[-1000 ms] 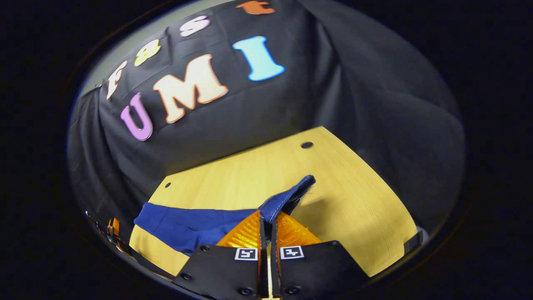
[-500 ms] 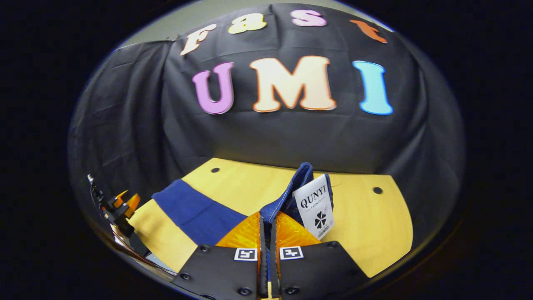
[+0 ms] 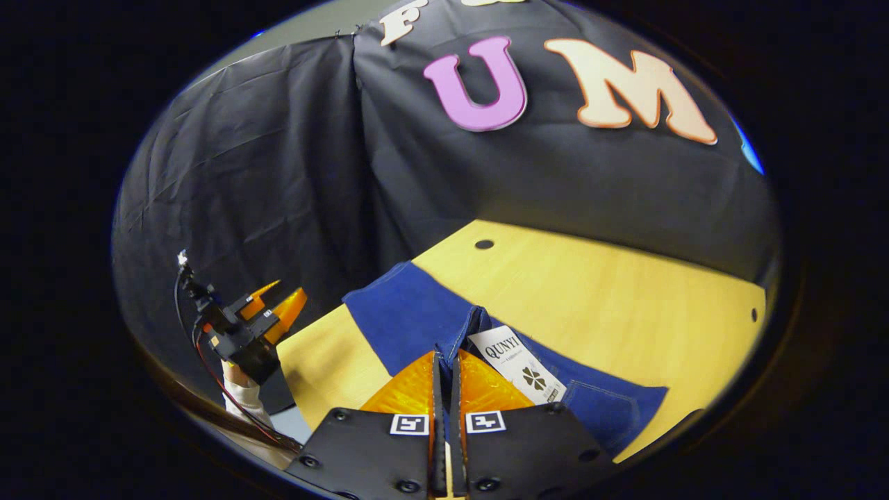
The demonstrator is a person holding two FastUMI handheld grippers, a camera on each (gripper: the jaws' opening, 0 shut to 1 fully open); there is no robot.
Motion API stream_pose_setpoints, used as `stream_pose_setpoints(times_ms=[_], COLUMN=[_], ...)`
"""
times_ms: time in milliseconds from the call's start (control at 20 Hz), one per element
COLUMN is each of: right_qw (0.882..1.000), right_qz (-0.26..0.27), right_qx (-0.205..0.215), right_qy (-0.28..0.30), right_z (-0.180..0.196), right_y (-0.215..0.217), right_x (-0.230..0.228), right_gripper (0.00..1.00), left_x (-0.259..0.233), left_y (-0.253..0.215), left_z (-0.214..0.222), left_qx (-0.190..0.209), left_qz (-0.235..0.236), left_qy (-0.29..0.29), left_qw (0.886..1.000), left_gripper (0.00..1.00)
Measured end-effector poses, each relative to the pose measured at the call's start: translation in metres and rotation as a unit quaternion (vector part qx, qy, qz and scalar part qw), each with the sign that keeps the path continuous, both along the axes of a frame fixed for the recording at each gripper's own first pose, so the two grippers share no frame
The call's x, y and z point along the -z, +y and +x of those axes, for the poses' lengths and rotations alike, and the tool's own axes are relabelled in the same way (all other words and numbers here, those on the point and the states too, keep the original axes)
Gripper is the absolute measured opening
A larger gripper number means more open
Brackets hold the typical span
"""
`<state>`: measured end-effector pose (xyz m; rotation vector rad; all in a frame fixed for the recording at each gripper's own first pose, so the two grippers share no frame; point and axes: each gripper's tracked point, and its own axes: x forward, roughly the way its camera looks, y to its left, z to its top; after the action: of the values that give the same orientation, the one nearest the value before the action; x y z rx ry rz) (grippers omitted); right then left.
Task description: Grasp the waist and the cuffs of the jeans and fold them to make the two legs overlap; first hold the waist and fold one-third of the jeans toward the cuffs, then hold the cuffs and fold the remaining one-third in the same direction to finish folding.
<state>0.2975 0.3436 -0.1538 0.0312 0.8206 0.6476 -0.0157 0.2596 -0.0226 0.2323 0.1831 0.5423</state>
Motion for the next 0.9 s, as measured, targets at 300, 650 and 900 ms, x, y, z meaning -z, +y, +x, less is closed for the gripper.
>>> stream_pose_setpoints(times_ms=[300,650,900], right_qw=[0.999,0.997,0.994], right_qz=[0.026,0.071,0.084], right_qx=[-0.03,0.004,0.066], right_qy=[0.03,-0.016,-0.035], right_z=[-0.009,-0.041,-0.055], right_y=[0.006,-0.072,-0.134], right_x=[0.03,-0.017,-0.035], right_gripper=[0.11,0.98,0.97], left_x=[0.006,0.045,0.088], left_y=[0.033,0.043,0.042], left_z=[-0.003,0.032,0.051], left_qx=[-0.034,0.024,0.064], left_qz=[-0.028,-0.103,-0.17], left_qy=[0.002,0.069,0.149], left_qw=[0.999,0.992,0.972], left_gripper=[0.95,0.95,0.95])
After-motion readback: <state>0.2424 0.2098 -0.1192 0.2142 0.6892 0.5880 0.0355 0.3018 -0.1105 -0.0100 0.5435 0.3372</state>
